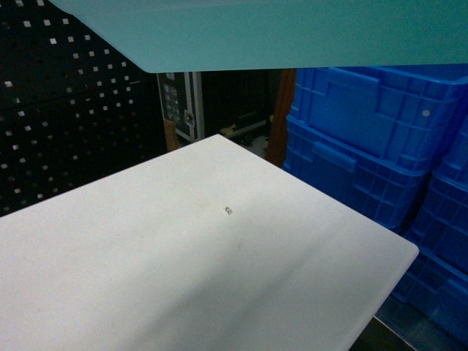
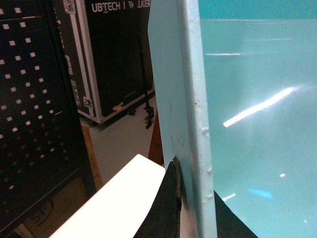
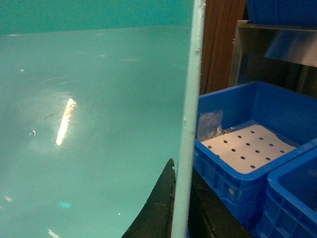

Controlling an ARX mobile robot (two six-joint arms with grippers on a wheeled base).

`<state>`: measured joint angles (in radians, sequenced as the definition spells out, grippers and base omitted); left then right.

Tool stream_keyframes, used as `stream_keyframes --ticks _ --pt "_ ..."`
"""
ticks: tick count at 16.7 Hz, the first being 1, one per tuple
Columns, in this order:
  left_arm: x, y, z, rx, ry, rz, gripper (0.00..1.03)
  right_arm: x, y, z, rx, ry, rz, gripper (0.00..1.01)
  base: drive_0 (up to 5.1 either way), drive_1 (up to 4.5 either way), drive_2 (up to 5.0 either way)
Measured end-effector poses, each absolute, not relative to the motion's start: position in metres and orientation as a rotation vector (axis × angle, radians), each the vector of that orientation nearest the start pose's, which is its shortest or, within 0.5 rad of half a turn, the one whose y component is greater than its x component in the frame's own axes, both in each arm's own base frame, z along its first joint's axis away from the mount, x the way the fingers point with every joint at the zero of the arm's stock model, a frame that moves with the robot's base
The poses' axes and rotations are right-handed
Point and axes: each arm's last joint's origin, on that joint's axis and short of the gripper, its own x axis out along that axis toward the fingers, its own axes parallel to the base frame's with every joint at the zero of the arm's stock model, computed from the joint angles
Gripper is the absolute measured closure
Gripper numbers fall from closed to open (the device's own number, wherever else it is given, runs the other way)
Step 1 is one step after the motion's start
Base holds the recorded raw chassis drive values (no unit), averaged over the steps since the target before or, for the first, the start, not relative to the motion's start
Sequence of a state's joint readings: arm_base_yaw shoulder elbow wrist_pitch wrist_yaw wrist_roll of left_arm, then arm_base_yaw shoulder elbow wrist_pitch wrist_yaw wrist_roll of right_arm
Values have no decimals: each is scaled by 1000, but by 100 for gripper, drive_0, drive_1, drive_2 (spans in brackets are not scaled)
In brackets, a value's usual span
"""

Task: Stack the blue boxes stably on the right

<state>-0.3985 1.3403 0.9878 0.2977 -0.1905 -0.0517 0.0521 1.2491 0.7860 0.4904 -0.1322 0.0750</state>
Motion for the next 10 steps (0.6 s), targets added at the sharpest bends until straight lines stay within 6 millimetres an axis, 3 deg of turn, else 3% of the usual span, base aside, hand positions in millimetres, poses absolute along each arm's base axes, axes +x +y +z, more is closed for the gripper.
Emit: stream_keyframes --ticks 10 --pt "284 -114 327 -35 58 -206 101 278 18 301 74 -20 185 94 -162 -162 -162"
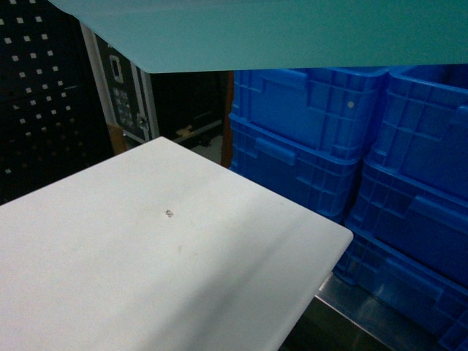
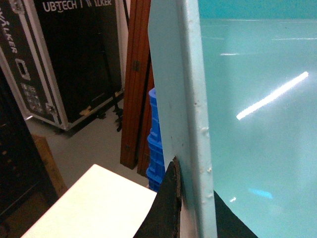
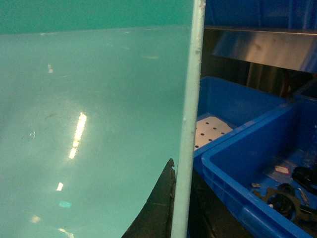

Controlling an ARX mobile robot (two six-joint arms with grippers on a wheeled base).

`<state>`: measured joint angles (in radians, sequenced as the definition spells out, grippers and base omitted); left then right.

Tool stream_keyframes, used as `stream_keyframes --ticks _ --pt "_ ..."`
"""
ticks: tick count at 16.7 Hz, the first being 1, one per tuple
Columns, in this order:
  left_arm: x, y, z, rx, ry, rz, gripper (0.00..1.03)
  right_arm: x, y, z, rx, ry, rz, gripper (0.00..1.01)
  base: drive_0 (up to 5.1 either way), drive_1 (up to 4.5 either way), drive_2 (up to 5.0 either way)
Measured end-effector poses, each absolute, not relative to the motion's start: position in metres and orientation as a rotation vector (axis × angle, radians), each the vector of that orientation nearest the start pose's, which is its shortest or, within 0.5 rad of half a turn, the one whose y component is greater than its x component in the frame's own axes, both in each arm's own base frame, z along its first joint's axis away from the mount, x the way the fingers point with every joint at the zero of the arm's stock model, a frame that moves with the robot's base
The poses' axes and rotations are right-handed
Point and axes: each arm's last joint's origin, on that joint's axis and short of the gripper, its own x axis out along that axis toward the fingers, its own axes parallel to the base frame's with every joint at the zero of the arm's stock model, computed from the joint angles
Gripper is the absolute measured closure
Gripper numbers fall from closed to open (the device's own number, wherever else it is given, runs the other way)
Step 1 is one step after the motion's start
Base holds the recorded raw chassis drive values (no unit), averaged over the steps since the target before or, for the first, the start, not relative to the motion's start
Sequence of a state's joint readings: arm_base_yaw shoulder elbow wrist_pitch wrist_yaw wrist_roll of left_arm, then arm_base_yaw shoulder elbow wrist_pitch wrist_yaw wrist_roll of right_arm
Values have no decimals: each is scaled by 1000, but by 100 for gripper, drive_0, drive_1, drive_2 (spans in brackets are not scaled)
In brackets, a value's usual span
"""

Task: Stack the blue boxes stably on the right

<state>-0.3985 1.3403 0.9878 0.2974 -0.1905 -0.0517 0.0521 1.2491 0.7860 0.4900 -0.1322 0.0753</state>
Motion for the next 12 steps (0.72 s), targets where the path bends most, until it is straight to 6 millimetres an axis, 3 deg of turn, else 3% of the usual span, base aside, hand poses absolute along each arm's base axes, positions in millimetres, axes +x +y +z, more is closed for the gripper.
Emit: stream_keyframes --ticks 10,12 --pt "285 -114 327 -35 58 -206 101 278 18 301 74 -20 186 94 -158 -158 -158" --pt "284 -114 327 -36 58 -206 101 278 18 301 74 -20 185 94 166 -464 -195"
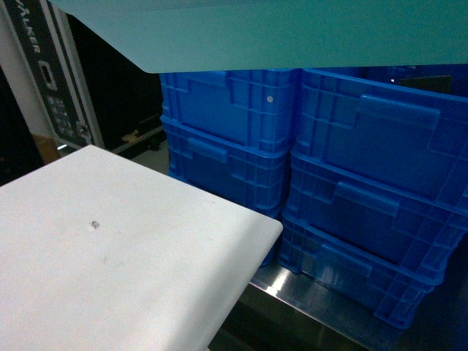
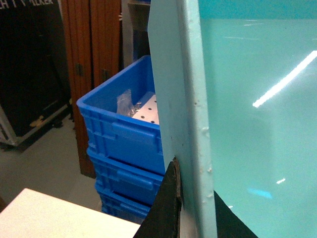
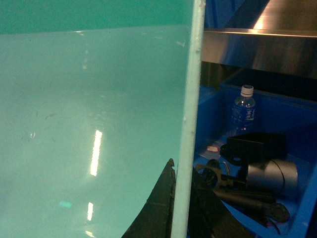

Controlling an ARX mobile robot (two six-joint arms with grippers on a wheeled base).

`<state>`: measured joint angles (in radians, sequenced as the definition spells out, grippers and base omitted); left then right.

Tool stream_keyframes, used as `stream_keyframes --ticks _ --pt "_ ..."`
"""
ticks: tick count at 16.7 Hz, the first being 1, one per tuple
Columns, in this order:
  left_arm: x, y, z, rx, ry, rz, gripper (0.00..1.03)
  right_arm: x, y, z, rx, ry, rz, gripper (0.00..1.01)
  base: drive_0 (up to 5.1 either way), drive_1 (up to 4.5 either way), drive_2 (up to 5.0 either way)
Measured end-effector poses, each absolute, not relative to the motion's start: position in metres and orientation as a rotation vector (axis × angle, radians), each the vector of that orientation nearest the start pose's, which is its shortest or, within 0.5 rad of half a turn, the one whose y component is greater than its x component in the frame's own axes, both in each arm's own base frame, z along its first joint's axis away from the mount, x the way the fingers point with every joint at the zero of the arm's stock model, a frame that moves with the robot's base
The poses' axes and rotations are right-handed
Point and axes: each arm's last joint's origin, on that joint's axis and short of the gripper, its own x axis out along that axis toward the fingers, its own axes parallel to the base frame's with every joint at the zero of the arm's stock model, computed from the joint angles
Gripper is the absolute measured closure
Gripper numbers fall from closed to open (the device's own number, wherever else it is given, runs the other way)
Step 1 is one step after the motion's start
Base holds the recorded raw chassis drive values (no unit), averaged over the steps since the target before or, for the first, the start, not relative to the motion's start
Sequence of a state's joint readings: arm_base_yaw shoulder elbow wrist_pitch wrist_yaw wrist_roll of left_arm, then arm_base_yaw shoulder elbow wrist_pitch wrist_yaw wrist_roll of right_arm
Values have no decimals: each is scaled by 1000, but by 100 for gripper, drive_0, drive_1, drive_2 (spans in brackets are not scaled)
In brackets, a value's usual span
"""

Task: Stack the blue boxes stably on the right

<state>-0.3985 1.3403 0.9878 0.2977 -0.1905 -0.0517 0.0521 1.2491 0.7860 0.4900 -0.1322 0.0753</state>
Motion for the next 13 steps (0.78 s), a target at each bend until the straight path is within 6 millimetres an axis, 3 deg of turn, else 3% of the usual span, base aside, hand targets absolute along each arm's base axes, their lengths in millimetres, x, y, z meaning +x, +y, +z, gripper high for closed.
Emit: stream_keyframes --ticks 13 --pt "285 -114 327 -34 57 -208 101 279 18 300 78 -18 185 94 287 -567 -210"
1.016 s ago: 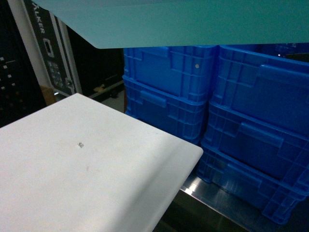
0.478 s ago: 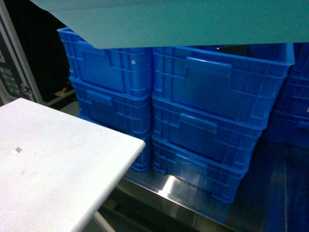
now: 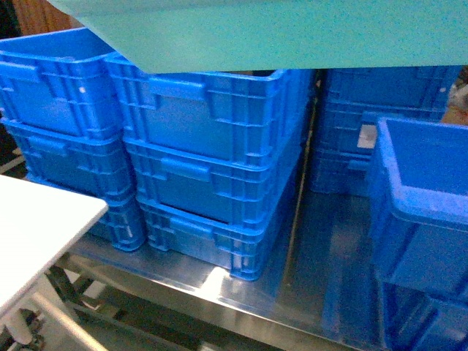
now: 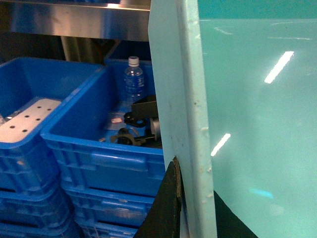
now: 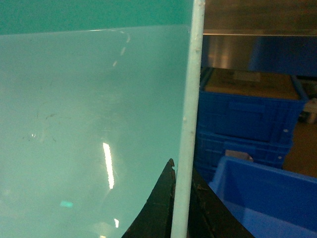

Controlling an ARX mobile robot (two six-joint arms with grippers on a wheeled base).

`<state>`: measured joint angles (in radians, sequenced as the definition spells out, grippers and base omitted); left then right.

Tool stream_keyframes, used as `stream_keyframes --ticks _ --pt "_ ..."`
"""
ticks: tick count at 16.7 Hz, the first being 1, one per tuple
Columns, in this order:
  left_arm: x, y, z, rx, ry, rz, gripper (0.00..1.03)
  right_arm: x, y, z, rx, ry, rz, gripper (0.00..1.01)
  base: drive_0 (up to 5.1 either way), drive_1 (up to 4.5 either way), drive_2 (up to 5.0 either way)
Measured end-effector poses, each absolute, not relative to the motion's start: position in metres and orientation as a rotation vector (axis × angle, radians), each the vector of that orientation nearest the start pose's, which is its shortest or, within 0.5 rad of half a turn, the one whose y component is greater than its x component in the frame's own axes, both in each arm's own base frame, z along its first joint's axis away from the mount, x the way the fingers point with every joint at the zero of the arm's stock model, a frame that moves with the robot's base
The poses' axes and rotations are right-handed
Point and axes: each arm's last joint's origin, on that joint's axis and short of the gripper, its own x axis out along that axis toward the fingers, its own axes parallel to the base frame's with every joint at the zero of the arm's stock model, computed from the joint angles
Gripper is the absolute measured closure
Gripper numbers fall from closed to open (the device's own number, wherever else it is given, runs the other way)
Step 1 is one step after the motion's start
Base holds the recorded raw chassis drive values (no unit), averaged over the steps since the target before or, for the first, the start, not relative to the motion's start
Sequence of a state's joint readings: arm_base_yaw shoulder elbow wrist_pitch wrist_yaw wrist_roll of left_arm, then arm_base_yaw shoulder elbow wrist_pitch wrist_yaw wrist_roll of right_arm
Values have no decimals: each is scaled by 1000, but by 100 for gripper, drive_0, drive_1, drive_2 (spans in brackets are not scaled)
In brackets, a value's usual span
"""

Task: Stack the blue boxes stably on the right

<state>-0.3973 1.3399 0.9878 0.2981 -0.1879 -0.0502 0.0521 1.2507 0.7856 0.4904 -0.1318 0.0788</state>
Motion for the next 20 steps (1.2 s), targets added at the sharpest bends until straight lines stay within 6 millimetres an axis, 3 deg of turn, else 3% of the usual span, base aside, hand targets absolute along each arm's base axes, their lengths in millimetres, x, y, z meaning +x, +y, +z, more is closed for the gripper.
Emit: stream_keyframes --ticks 9,16,20 --pt "285 -113 327 -32 58 -206 101 279 18 300 78 -18 185 95 295 -545 -228" --pt "284 -115 327 -30 55 -209 101 278 17 300 78 -18 180 95 -48 -48 -48" --pt "283 -114 328 -31 52 -209 101 278 17 301 78 -21 181 95 0 414 -414"
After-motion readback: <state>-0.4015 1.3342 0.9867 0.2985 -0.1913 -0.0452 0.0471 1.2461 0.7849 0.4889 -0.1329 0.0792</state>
